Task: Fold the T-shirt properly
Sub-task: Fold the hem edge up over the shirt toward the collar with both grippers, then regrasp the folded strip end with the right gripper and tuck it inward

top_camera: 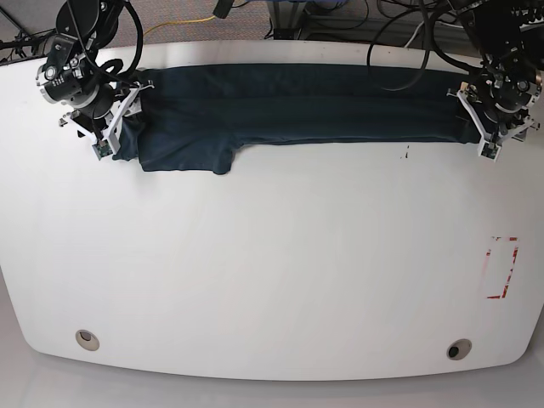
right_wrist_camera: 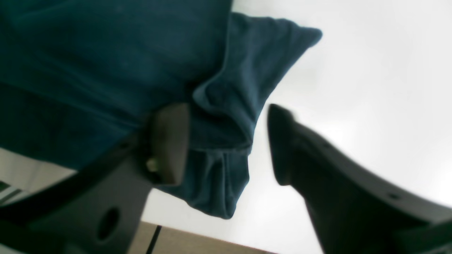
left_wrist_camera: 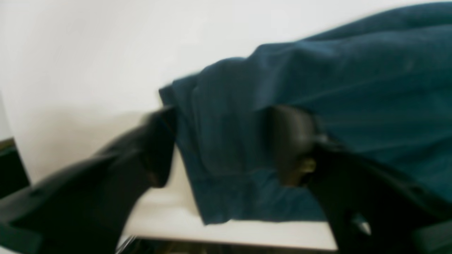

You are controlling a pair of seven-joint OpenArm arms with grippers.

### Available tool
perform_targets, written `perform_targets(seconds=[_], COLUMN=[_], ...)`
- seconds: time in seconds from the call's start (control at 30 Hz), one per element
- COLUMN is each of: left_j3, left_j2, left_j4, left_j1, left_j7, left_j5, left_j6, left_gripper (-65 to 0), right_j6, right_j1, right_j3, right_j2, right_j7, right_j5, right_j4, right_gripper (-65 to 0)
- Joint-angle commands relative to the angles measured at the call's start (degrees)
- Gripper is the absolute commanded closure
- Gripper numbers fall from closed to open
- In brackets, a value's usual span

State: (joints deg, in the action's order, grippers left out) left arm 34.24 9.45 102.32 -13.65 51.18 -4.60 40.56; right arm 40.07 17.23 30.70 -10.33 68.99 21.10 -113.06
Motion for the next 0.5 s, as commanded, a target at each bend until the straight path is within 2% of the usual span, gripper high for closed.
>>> perform_targets(seconds=[0.0,0.17,0.3,0.47], left_j3=[0.4,0.4,0.5,1.1], left_j2=[2.1,2.1,2.1,2.0], left_j4=[1.3,6.4,11.6,11.7], left_j1=[0.4,1.7,2.3,4.9], left_j7=[-0.5,0.5,7.2,11.7], left_j5=[-0.1,0.0,2.3,5.5], left_j6=[-0.6,-0.6,-0.6,-0.6], left_gripper=[-41.0,-41.0,-41.0,-40.8], right_j6=[-0.1,-0.1,-0.1,-0.1], right_j1=[0.5,0.2,-1.3,-4.3], right_j3=[0.3,2.2,3.3,0.7], right_j2=[-0.8,-0.4,-0.3,0.7], right_j7=[-0.8,-0.9,-0.9,-0.9], right_j5=[0.8,1.8,8.2,9.5], right_j4=[-1.3,-2.6,-2.2,-1.5], right_gripper=[-42.3,-40.4,-37.7,-37.6])
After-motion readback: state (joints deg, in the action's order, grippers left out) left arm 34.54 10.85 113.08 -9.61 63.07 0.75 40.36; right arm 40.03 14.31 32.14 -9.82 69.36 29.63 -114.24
